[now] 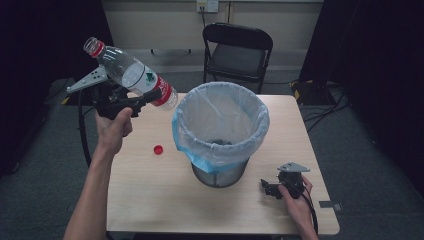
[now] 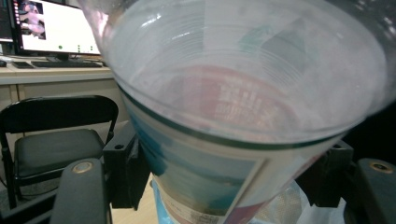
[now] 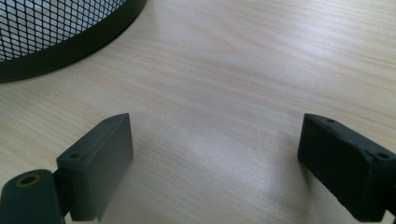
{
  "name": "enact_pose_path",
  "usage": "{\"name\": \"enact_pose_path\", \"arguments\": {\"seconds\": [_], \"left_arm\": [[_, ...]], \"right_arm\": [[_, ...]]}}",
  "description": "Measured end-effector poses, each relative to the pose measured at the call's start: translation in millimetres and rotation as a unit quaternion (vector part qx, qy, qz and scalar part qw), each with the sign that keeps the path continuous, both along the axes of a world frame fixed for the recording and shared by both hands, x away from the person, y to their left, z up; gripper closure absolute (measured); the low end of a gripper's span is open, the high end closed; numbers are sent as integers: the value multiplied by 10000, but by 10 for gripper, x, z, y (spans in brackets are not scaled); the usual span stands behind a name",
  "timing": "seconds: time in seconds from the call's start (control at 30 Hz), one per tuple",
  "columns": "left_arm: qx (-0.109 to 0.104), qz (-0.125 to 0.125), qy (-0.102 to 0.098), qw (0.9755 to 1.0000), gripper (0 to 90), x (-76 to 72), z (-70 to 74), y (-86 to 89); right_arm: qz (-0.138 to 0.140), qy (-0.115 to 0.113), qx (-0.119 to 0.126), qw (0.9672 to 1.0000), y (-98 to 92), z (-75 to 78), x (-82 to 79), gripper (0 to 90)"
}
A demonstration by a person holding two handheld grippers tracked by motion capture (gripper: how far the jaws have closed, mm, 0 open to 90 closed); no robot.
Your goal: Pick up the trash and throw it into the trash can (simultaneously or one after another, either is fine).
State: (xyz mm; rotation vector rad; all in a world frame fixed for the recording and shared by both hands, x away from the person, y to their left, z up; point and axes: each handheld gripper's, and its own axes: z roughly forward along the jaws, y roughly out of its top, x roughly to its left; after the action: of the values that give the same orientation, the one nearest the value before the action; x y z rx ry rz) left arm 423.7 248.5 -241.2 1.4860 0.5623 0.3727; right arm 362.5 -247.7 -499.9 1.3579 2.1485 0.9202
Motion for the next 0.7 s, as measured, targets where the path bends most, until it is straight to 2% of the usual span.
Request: {"name": "enact_pose_path", "arguments": {"seconds": [0.23,0.27,0.47,0.6,0.7], "left_arm": [[-93,-185,25,9998,294,-7,58,-100],[-150,-271,32,9995,294,-7,80,-137],[-102,-440,-44,9990,294,-4,145,-252],[-201,-714,27,9972,294,-13,178,-412],[-142,-799,50,9967,294,-6,174,-478]], "right_arm": [[-1,0,0,10000,0,0,0,95],[-1,1,1,10000,0,0,0,94],[0,1,1,10000,0,0,0,94],[0,1,1,10000,0,0,0,95],[0,1,0,10000,0,0,0,95]]}}
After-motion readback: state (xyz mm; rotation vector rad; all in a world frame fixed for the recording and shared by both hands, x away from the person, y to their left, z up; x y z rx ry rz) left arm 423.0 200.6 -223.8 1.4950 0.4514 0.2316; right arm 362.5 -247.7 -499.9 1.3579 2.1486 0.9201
